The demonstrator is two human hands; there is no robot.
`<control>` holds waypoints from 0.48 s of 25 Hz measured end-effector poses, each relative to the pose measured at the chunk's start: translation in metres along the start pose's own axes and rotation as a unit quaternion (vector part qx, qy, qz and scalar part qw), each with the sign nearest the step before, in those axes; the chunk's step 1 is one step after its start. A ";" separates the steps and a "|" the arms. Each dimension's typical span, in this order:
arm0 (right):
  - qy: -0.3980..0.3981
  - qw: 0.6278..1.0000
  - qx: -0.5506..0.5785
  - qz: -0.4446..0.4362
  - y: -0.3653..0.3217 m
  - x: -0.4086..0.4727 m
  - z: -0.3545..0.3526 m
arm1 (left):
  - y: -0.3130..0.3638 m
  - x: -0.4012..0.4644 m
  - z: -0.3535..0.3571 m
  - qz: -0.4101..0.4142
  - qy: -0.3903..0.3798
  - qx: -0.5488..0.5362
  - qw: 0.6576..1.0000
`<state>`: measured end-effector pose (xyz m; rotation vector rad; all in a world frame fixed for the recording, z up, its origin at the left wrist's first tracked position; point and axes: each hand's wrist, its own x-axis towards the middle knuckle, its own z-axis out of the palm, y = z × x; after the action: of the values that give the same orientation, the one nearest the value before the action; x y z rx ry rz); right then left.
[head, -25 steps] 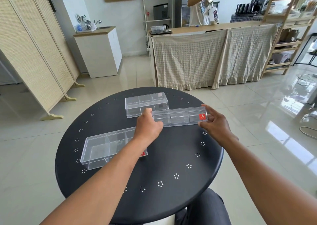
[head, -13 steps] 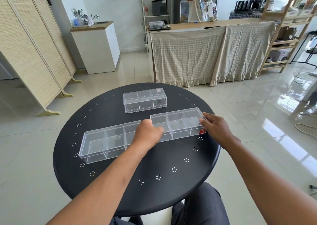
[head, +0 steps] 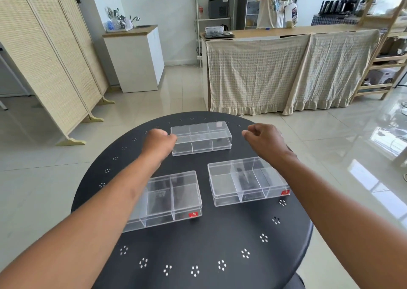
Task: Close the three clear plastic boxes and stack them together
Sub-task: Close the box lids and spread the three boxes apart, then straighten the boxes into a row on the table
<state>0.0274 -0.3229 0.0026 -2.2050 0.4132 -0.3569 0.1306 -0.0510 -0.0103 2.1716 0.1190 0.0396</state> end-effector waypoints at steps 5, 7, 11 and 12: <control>-0.057 0.993 0.001 0.103 -0.015 0.075 0.048 | -0.012 0.053 0.011 -0.114 -0.048 -0.074 0.990; -0.072 0.985 -0.001 0.155 -0.011 0.097 0.066 | -0.013 0.066 0.018 -0.149 -0.087 -0.099 0.980; -0.090 0.973 0.041 0.208 -0.004 0.113 0.087 | -0.012 0.074 0.027 -0.156 -0.123 -0.108 0.974; -0.084 0.970 0.071 0.215 -0.004 0.115 0.089 | -0.011 0.073 0.028 -0.158 -0.121 -0.114 0.973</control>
<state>0.1665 -0.3057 -0.0353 -1.9243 0.7303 0.0342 0.2046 -0.0602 -0.0368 1.8890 0.3041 -0.3742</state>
